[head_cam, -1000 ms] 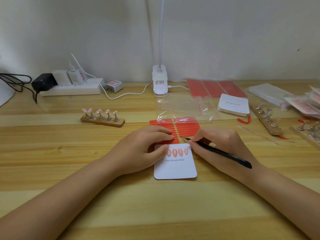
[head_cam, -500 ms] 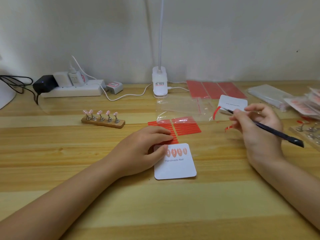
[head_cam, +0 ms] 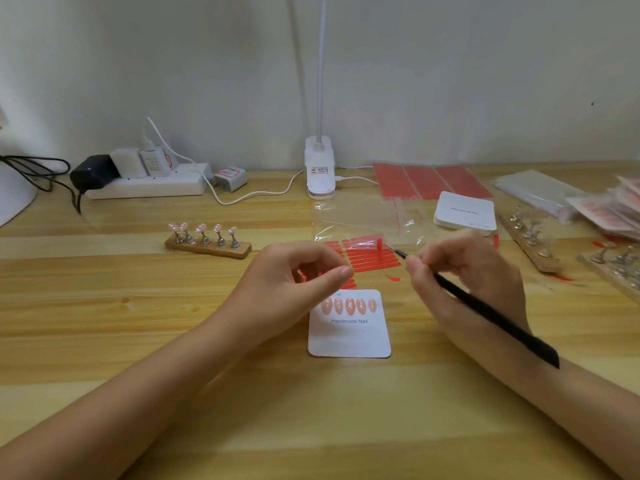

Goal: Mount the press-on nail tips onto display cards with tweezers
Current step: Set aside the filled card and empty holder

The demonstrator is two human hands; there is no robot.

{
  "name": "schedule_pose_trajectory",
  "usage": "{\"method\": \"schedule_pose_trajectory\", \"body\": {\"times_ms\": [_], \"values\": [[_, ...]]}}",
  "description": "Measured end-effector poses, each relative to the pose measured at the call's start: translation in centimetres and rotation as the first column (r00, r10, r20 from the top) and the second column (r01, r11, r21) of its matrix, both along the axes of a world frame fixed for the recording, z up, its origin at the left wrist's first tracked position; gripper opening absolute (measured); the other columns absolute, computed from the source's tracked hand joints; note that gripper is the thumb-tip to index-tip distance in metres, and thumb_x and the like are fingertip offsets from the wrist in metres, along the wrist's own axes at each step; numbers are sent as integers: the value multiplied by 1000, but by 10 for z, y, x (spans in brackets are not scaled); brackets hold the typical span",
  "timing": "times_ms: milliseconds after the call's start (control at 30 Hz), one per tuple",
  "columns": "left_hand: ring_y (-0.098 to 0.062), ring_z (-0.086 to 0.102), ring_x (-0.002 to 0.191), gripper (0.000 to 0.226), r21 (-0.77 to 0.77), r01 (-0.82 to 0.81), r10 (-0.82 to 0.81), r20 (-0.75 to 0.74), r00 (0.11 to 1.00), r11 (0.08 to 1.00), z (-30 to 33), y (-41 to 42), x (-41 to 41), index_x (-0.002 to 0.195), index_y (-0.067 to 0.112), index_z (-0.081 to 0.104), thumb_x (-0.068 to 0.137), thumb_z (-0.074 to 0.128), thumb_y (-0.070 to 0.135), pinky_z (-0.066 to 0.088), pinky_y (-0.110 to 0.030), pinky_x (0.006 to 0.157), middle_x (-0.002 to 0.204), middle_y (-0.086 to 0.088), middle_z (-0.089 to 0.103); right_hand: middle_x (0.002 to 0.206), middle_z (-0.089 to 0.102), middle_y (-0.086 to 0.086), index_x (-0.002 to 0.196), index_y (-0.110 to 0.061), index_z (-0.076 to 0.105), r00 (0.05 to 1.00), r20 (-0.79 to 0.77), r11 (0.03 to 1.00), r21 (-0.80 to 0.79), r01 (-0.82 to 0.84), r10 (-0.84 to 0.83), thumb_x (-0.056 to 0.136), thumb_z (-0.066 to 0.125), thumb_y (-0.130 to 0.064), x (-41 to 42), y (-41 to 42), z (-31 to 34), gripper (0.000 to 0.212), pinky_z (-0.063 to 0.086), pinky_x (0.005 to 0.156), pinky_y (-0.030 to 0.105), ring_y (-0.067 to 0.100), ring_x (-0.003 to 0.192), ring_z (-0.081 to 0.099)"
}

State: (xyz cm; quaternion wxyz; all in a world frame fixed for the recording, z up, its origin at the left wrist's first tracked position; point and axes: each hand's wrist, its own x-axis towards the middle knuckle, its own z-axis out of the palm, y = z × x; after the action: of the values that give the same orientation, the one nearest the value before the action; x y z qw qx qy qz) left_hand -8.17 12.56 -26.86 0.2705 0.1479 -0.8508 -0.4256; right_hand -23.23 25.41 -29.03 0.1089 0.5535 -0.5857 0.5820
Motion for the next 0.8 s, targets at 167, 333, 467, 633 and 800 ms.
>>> {"method": "schedule_pose_trajectory", "body": {"times_ms": [167, 333, 467, 633, 800], "values": [[0, 48, 48, 24, 399, -53, 44, 32, 999, 915, 3, 6, -1, 75, 15, 73, 65, 67, 36, 38, -12, 46, 57, 9, 61, 65, 62, 8, 73, 3, 58, 965, -253, 997, -1, -76, 73, 81, 61, -2, -2, 0, -4, 10, 49, 61, 19, 11, 61, 56], [-3, 43, 45, 28, 536, -91, 67, 64, 996, 840, 2, 6, -1, 76, 12, 74, 61, 70, 35, 35, -15, 39, 54, 7, 58, 66, 61, 7, 83, -13, 50, 926, -332, 981, -9, -195, 181, 79, 59, 2, -4, -3, -11, 18, 48, 60, 22, 11, 63, 55], [-3, 41, 46, 25, 583, -92, 59, 76, 995, 807, 2, 7, -3, 71, 14, 75, 59, 71, 35, 33, -15, 40, 55, 6, 57, 66, 60, 6, 83, -13, 48, 893, -406, 978, 4, -209, 192, 78, 59, 6, -5, -6, -13, 22, 45, 58, 23, 14, 62, 54], [-4, 32, 40, 19, 630, -83, 58, 60, 996, 772, 3, 8, -3, 61, 15, 72, 59, 73, 35, 29, -15, 38, 47, 8, 48, 65, 59, 7, 83, -14, 45, 847, -499, 980, 26, -195, 181, 75, 62, 10, -4, -6, -14, 30, 42, 56, 25, 20, 58, 50], [-5, 31, 40, 12, 626, -102, 89, 53, 995, 773, 0, 9, -4, 59, 16, 71, 67, 73, 26, 28, -16, 37, 44, 11, 45, 65, 58, 6, 83, -13, 45, 819, -541, 980, 55, -192, 190, 77, 62, 7, -2, -6, -14, 27, 42, 51, 32, 24, 54, 50]]}}
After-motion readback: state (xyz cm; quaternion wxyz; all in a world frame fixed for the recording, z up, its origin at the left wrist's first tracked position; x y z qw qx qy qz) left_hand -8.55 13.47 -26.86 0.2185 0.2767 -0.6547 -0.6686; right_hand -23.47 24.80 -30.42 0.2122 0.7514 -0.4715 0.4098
